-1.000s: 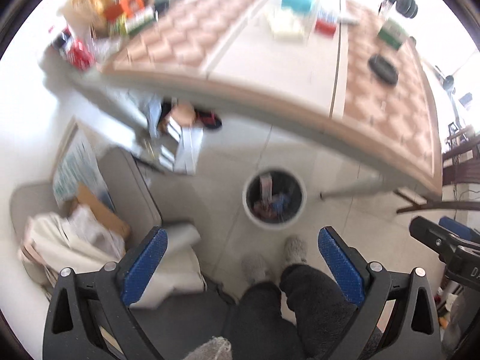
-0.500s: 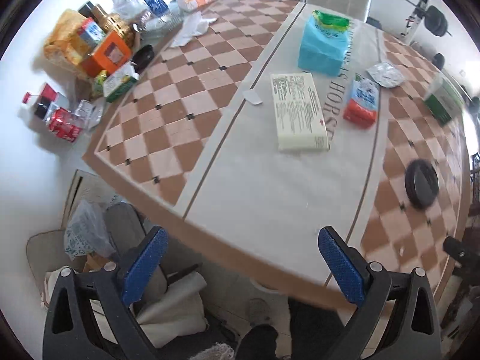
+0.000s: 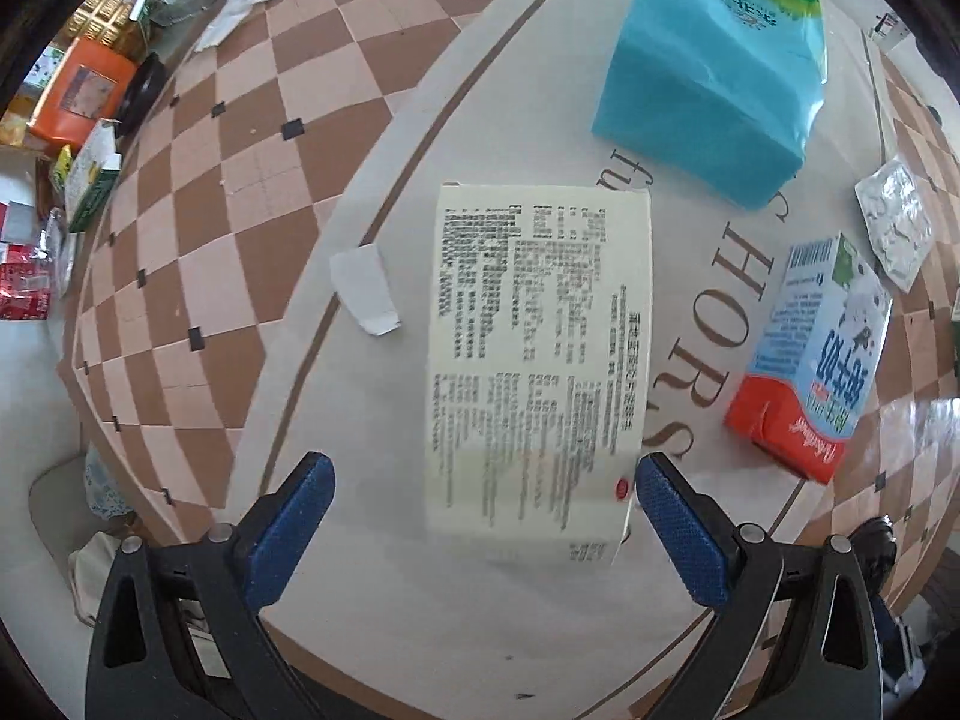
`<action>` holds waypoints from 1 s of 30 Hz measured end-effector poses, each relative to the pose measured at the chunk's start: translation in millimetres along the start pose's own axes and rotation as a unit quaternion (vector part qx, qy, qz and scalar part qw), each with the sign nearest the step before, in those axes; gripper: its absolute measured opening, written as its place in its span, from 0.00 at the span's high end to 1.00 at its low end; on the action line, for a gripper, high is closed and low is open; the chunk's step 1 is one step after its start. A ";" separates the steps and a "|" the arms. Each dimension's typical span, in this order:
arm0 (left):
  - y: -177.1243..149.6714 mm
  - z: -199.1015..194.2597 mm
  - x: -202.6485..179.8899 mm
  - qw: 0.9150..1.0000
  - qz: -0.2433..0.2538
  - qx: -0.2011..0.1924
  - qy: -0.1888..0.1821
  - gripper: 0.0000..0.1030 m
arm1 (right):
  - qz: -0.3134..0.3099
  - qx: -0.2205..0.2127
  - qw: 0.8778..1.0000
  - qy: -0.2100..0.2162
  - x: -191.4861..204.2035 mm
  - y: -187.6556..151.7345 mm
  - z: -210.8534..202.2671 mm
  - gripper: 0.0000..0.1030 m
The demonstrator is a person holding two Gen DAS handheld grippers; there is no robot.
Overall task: Collect trash
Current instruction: 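Grasp the cream leaflet with the left tool while the right tool grasps the black lid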
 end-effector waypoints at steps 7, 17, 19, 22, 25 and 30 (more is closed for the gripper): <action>-3.2 4.7 1.5 0.999 -0.017 0.017 -0.047 0.31 | -0.020 0.001 1.000 0.003 1.0 2.9 -0.5 0.19; -76.3 -29.6 33.3 0.999 0.022 -0.029 -0.006 0.32 | -0.035 -0.024 0.999 0.033 -3.9 -10.2 -24.0 0.19; -98.8 -39.1 38.9 0.998 0.037 -0.041 -0.008 0.32 | -0.035 -0.031 0.998 0.036 -4.7 -15.5 -29.0 0.19; -130.1 -54.8 46.8 0.996 0.059 -0.060 -0.010 0.32 | -0.034 -0.041 0.998 0.044 -3.6 -26.9 -36.7 0.19; -155.5 -75.0 53.4 0.994 0.074 -0.082 -0.022 0.32 | -0.036 -0.053 0.997 0.046 4.2 -47.5 -47.4 0.19; -188.2 -105.7 62.6 0.986 0.097 -0.125 -0.048 0.32 | -0.043 -0.076 0.995 0.052 25.7 -88.3 -67.5 0.19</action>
Point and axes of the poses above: each gripper's, at about its wrist camera, not at the fingertips, and z roughly the way its jaws point, x to its left, y to its top, the point moved 5 cm from there along z, roughly the way its jaws point, and after that the axes turned 13 degrees about -z, right-handed, at the moved point
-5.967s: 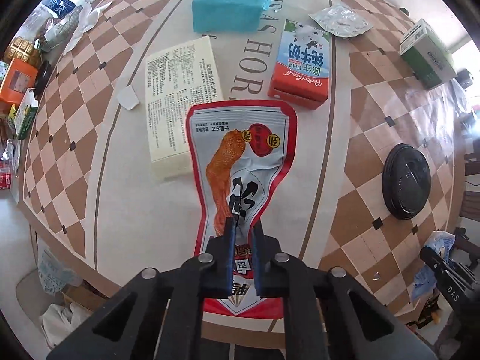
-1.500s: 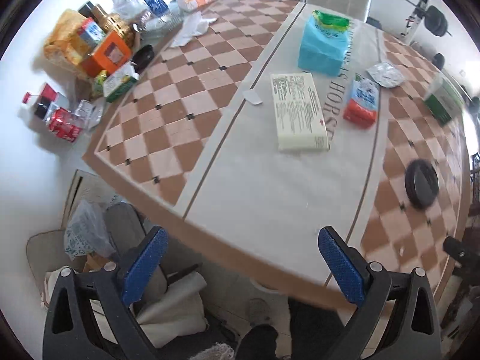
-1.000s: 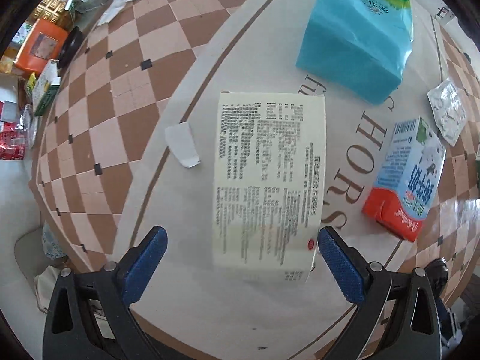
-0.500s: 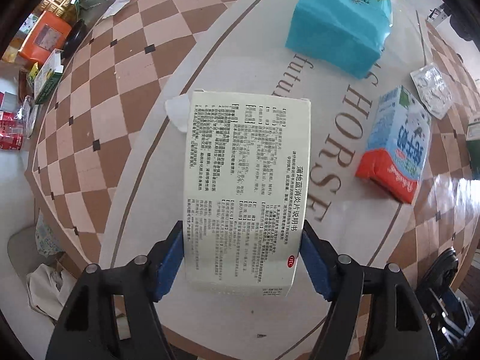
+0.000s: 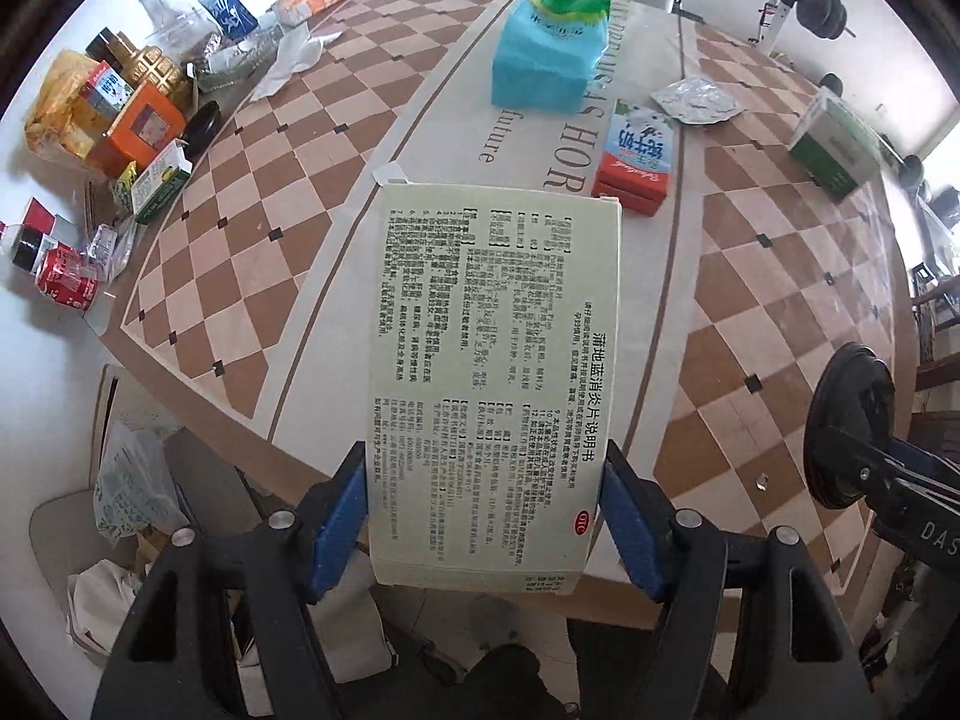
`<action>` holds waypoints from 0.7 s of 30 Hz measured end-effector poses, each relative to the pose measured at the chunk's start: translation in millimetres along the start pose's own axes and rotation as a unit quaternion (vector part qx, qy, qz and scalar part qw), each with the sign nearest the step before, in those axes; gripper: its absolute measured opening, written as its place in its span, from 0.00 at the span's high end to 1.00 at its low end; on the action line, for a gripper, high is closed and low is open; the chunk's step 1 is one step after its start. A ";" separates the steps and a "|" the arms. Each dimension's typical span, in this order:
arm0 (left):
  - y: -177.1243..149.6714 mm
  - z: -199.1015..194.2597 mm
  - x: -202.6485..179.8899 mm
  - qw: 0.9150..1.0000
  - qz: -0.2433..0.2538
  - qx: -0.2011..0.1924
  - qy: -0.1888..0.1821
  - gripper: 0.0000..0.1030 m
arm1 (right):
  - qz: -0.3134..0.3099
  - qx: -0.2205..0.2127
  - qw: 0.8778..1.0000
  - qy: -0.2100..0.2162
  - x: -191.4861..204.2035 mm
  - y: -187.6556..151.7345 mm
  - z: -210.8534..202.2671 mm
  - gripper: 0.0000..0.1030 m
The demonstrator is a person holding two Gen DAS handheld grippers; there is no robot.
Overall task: Collect trash
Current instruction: 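Grasp the cream leaflet with the left tool while the right tool grasps the black lid, then carry the leaflet and black lid to the bin and release both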
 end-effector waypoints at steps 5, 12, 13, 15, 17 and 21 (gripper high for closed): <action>-27.6 -19.1 23.4 0.999 0.007 -0.018 -0.037 0.32 | 0.000 -0.030 1.000 0.006 35.8 -53.6 -29.5 0.19; -114.6 -9.4 78.3 0.998 0.000 0.029 -0.060 0.32 | 0.005 -0.024 1.000 0.015 83.5 -158.1 -40.4 0.19; -128.6 1.3 85.1 0.997 0.001 0.045 -0.055 0.32 | 0.006 -0.016 1.000 0.018 90.0 -176.0 -34.8 0.19; -155.5 31.0 98.1 0.996 -0.004 0.081 -0.046 0.32 | 0.002 0.005 1.000 0.017 97.0 -210.2 -21.3 0.19; -178.0 65.3 106.0 0.992 -0.013 0.120 -0.045 0.32 | 0.004 0.036 0.999 0.021 102.1 -242.8 1.9 0.19; -200.4 135.6 108.8 0.984 -0.035 0.166 -0.045 0.32 | 0.002 0.086 0.996 0.014 101.6 -293.0 64.1 0.19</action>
Point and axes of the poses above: each gripper's, at about its wrist camera, not at the fingertips, and z roughly the way its jaws point, x to its left, y to its top, the point moved 5 cm from there along z, roughly the way its jaws point, and after that the axes turned 13 degrees about -z, right-handed, at the moved point
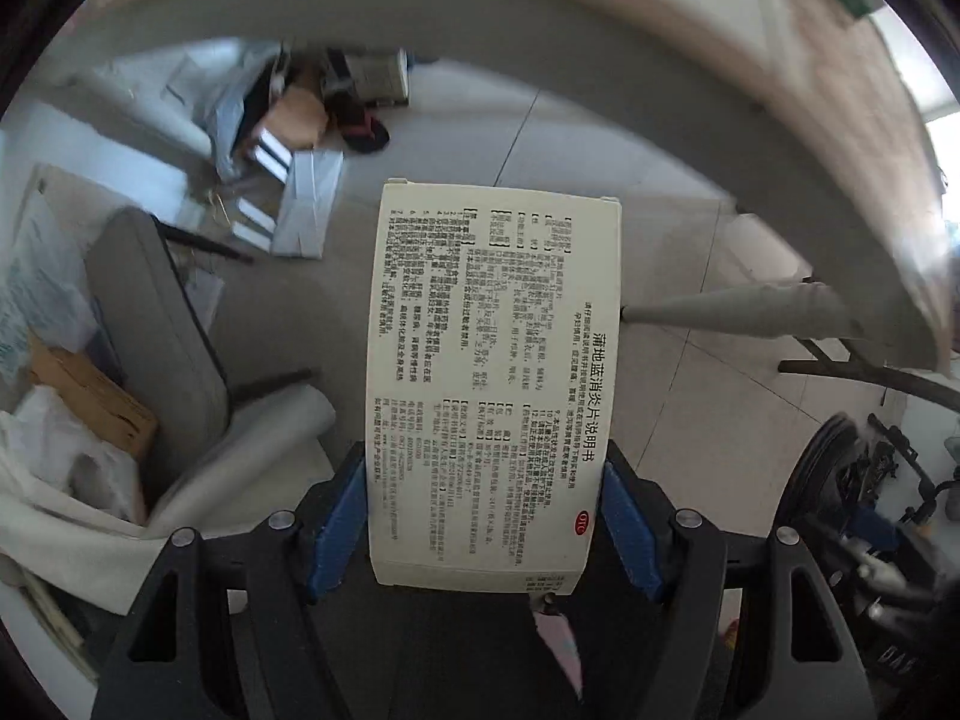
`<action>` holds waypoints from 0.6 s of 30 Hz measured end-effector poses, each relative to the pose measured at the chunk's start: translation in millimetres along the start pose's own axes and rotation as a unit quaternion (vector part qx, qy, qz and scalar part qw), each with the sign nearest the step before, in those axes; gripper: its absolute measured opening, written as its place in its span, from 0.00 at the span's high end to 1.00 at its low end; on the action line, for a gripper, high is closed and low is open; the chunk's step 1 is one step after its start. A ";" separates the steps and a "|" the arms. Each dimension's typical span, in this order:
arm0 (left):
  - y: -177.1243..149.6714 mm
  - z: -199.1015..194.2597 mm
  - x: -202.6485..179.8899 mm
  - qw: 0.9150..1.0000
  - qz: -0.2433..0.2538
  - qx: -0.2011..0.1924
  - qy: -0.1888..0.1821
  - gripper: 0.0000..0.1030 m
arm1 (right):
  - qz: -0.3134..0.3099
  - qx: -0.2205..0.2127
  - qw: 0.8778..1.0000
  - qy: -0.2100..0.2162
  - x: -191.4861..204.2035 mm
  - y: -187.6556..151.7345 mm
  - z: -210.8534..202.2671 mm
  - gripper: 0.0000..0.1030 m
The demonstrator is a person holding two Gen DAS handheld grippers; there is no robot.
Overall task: Collect trash
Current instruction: 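Carry the leaflet and black lid to the bin and release both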
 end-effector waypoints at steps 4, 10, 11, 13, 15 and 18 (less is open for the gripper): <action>25.6 72.0 -0.1 0.999 -0.026 0.033 -0.007 0.32 | 0.009 0.027 1.000 -0.003 -13.4 -9.8 74.5 0.19; 67.9 174.9 -11.7 0.998 -0.029 0.056 -0.014 0.32 | 0.007 0.033 0.999 0.002 -37.5 17.2 189.2 0.19; 73.1 190.2 -13.8 0.998 -0.026 0.059 -0.013 0.32 | 0.004 0.032 0.999 0.000 -41.4 28.0 205.9 0.19; 79.6 217.8 -14.9 0.997 -0.023 0.067 -0.016 0.31 | -0.007 0.035 0.999 -0.003 -48.5 46.4 242.8 0.19; 83.5 243.8 -13.1 0.996 -0.026 0.081 -0.014 0.31 | -0.020 0.042 0.999 -0.006 -52.8 60.0 274.4 0.19; 86.6 266.3 -9.9 0.995 -0.028 0.090 -0.010 0.30 | -0.027 0.057 0.998 -0.004 -61.9 72.5 317.2 0.19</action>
Point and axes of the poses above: each gripper's, at about its wrist camera, not at the fingertips, and z roughly the way its jaws point, x to its left, y to its top, the point moved 5 cm from there along z, roughly the way its jaws point, and after that the axes turned 13 degrees about -z, right-handed, at the moved point
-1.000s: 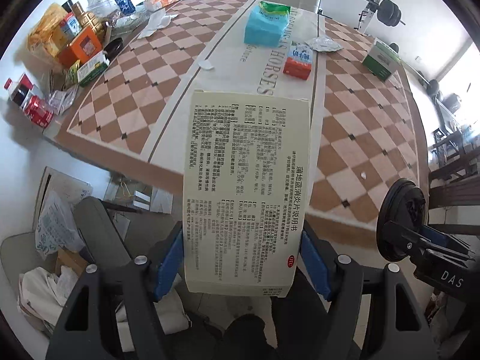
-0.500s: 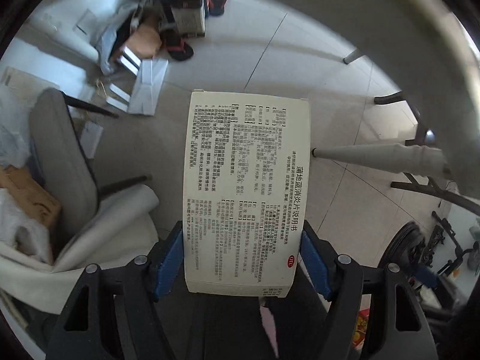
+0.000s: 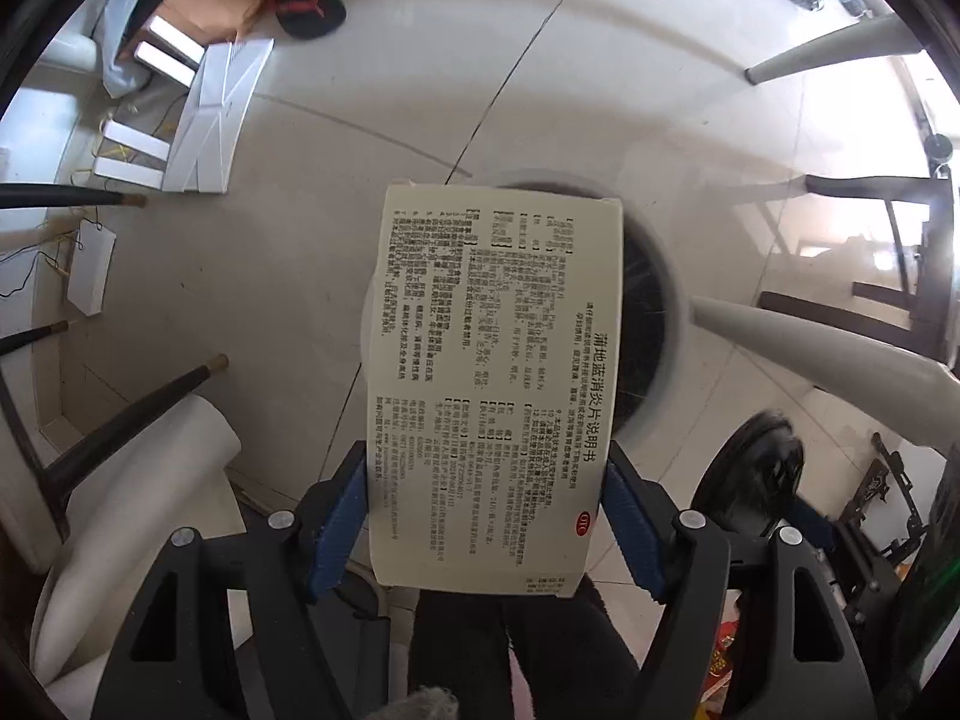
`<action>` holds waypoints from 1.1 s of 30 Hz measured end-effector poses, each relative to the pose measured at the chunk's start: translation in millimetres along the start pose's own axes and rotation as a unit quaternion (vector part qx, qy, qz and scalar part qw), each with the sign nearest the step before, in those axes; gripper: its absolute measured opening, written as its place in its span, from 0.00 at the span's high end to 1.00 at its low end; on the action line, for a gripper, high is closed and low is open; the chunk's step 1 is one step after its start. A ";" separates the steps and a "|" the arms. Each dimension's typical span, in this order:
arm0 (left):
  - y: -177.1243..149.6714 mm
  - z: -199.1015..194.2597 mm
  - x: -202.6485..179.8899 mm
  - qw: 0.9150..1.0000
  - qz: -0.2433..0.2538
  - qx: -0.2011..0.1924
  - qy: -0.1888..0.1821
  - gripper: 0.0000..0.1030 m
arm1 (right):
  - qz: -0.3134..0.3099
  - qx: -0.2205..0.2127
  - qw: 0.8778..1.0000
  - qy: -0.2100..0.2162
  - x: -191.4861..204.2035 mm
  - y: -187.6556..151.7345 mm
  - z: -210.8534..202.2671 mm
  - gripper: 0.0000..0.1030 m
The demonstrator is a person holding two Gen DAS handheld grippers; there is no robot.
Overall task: Collect trash
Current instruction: 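Carry the leaflet and black lid to the bin and release both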
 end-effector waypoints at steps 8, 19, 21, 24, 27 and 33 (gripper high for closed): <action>1.8 13.5 12.7 0.999 -0.007 -0.007 0.034 0.00 | -0.009 0.022 1.000 0.008 -5.3 20.4 54.0 0.18; -4.6 -3.2 31.3 0.996 -0.006 -0.062 0.063 0.00 | -0.020 0.031 0.999 -0.008 8.5 26.6 63.0 0.00; -9.0 -7.6 31.8 0.995 -0.005 -0.069 0.068 0.00 | -0.020 0.029 0.999 -0.013 9.3 24.8 58.0 0.00; -17.2 -16.9 33.3 0.995 -0.005 -0.074 0.073 0.00 | -0.021 0.026 0.999 -0.025 7.8 21.2 48.0 0.00; -25.4 -28.2 34.4 0.994 -0.004 -0.079 0.078 0.00 | -0.021 0.021 0.999 -0.031 4.9 16.9 34.4 0.00; -51.2 -56.5 38.5 0.994 -0.012 -0.084 0.073 0.00 | -0.018 0.002 0.998 -0.052 2.5 5.0 -4.4 0.00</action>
Point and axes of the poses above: each gripper's, at about its wrist camera, not at the fingertips, and z roughly the way its jaws point, x to its left, y to its top, the point moved 5 cm from there along z, roughly the way its jaws point, and after that the axes turned 13 degrees about -z, right-handed, at the moved point
